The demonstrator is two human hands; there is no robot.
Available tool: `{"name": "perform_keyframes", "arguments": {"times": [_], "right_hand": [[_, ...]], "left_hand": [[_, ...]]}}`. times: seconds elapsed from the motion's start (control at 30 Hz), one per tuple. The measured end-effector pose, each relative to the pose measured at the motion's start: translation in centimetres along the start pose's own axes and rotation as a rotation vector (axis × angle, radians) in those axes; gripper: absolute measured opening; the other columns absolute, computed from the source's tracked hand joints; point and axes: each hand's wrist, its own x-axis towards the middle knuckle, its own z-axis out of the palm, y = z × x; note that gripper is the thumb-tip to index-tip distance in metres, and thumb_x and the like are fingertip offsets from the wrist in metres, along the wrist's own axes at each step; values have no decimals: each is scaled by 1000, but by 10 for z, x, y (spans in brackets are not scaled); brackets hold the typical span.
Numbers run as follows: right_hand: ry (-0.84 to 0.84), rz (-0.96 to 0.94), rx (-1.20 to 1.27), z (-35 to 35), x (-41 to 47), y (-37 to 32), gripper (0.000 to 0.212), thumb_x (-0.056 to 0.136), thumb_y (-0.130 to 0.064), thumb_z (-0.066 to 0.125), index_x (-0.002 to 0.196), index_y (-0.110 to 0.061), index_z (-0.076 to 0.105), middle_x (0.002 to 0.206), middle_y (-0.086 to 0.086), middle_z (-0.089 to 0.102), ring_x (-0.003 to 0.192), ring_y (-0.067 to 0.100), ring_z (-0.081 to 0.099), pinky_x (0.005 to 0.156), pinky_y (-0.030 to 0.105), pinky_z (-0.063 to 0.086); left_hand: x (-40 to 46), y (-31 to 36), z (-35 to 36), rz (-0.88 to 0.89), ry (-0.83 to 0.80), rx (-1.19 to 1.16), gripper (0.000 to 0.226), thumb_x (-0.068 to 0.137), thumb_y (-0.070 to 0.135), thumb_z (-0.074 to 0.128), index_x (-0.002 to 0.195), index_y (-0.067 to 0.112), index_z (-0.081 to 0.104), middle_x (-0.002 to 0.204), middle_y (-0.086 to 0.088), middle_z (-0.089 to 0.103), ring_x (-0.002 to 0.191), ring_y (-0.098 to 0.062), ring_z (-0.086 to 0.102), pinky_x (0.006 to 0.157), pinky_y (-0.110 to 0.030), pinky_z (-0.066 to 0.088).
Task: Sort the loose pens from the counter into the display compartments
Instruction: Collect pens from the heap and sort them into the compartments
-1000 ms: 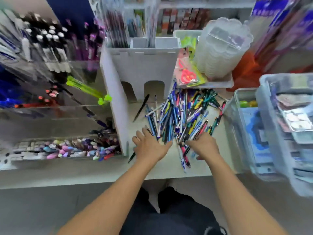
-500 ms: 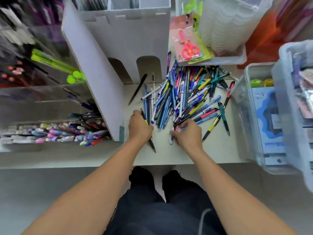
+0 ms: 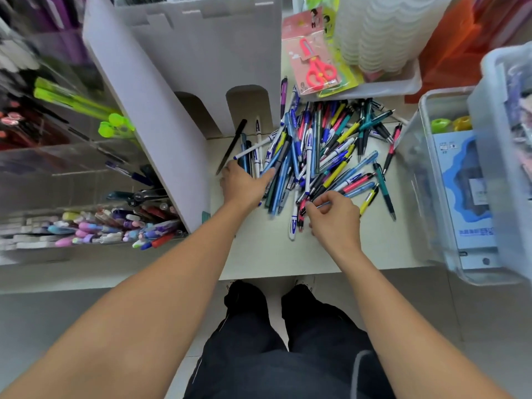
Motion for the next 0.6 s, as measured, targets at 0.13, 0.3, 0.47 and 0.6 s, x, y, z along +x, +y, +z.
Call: {"name": "perform_keyframes", "arguments": {"times": [0.13,0.3,0.47,0.6], "right_hand": [[-4,-16,18,1,-3,-1,12,89,-26,70,79,-21,64,64,-1,68,61,18,68,64,44,61],[5,-22,13,0,-6,-4,11,89,-24,69,79,-21,65,64,-1,67,61,17,68,61,44,61],[-4,-10,9,2,-5,-8,11,89,-24,69,79,-21,65,62,-3,67,58,13,68,62,45,62],[-22,-10,19,1,-4,-16,10,92,-20,68,82,-18,66,63,-3,66,52,9,66,63,44,62]], "left_hand": [[14,14,6,16,-10,144,98,62,52,84,137,3,43,131,-16,51,120,-36,53,97,-52,53],[10,23,-4,99,-12,396,52,80,26,77,120,2,55,115,-13,59,106,-32,60,81,-37,54],[2,34,-19,41,-105,453,21,84,15,70,103,7,63,85,-3,56,71,-18,59,50,-25,43],[-15,27,-30,-33,-208,367,6,82,16,65,86,12,62,75,-2,59,61,-15,57,45,-23,38]]}}
